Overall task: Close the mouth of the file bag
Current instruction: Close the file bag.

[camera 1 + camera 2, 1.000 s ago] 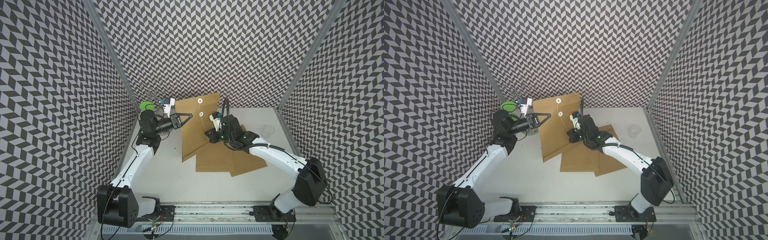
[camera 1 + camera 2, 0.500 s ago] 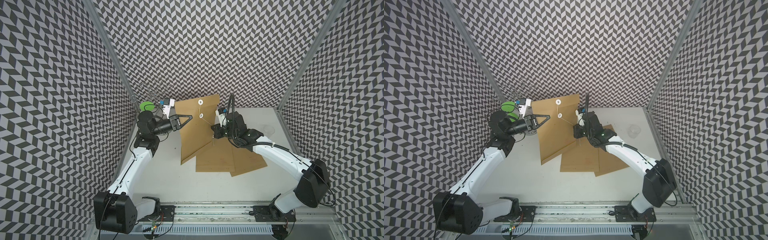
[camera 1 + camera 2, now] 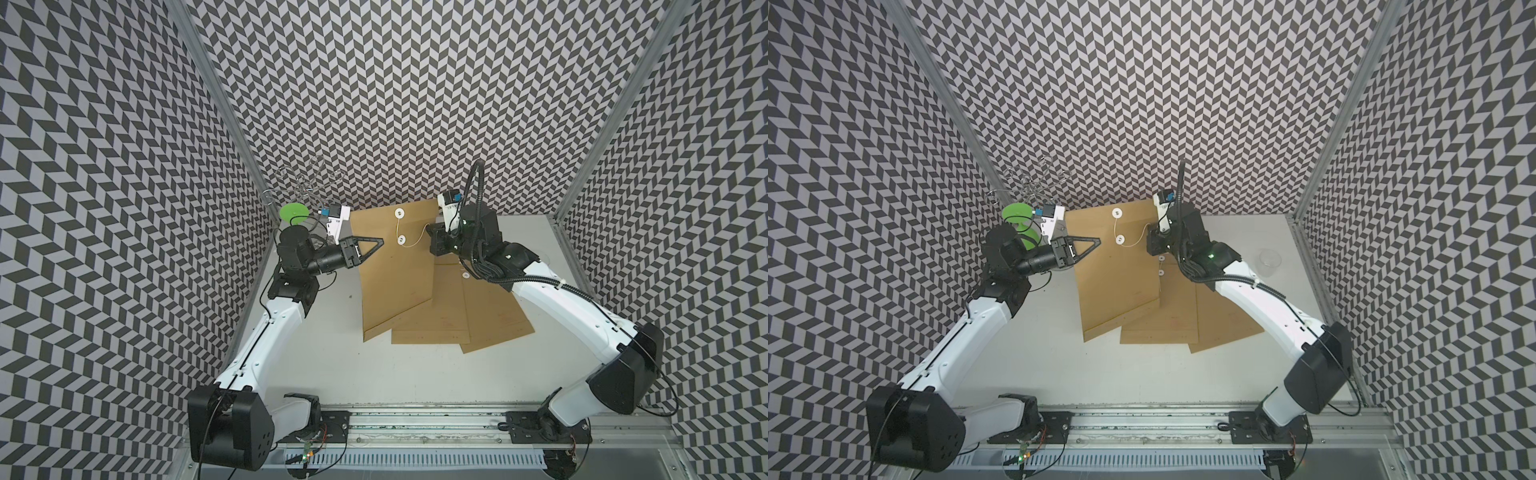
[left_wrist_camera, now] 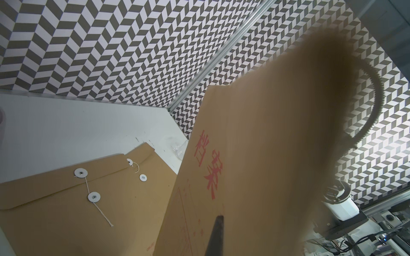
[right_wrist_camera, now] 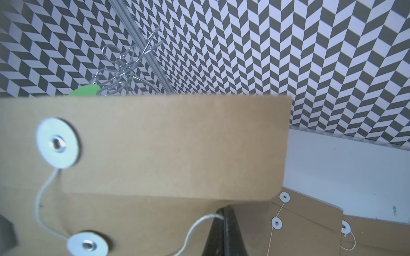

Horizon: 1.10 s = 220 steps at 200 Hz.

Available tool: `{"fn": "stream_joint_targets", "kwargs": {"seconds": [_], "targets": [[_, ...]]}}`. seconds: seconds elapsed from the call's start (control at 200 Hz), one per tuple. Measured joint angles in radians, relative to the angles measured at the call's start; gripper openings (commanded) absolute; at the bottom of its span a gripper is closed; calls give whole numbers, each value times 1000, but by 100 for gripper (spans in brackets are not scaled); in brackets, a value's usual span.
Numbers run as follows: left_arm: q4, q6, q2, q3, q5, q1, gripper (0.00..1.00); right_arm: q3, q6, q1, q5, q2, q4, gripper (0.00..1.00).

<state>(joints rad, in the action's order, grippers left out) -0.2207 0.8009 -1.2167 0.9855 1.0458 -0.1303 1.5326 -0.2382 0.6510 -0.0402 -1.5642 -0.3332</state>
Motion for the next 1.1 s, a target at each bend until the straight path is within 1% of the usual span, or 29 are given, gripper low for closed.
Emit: {"fn": "stream_joint_targets", "kwargs": {"seconds": [0.21, 0.486, 0.596, 0.741, 0.836, 0.991, 1.102], "targets": [[19, -19, 0, -6, -10, 0, 0, 68, 14, 0, -24, -36, -29, 0], [21, -23, 1, -7, -21, 0, 0, 102, 26, 8, -44, -43, -72, 0], [21, -22, 1, -7, -31, 2, 0, 90, 29, 20, -51, -40, -70, 0], [21, -13, 0, 2, -40, 5, 0, 7, 30, 42, -55, -11, -68, 0], [21, -14, -1, 15, -47, 6, 0, -19, 30, 50, -56, -2, -79, 0], [37, -26, 0, 14, -65, 6, 0, -14, 27, 53, -75, 19, -93, 0], [45, -27, 2, -4, -71, 6, 0, 26, 28, 53, -87, 21, -94, 0]]}}
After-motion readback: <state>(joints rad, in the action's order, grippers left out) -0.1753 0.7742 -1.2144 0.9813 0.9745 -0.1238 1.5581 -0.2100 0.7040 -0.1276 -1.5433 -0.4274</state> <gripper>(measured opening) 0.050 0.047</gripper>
